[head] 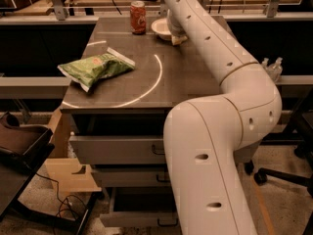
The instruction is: Move paper bowl near coke can
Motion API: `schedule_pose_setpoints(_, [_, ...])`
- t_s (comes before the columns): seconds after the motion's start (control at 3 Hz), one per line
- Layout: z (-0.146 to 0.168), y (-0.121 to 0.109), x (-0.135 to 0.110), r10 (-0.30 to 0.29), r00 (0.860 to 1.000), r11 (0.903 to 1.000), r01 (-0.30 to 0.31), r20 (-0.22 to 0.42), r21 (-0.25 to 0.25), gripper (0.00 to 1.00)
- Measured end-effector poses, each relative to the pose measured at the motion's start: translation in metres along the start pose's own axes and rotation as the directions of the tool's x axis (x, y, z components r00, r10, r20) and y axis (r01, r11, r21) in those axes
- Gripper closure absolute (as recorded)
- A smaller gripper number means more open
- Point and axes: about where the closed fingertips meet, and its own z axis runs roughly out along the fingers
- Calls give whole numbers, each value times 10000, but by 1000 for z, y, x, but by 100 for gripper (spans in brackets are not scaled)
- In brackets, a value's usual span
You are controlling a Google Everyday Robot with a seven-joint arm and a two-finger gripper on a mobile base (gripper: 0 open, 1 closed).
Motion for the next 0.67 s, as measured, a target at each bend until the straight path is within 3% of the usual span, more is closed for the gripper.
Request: schedule_pose_setpoints(0.67, [-4,-3,0,-4,10000,10000,4,2,-13,0])
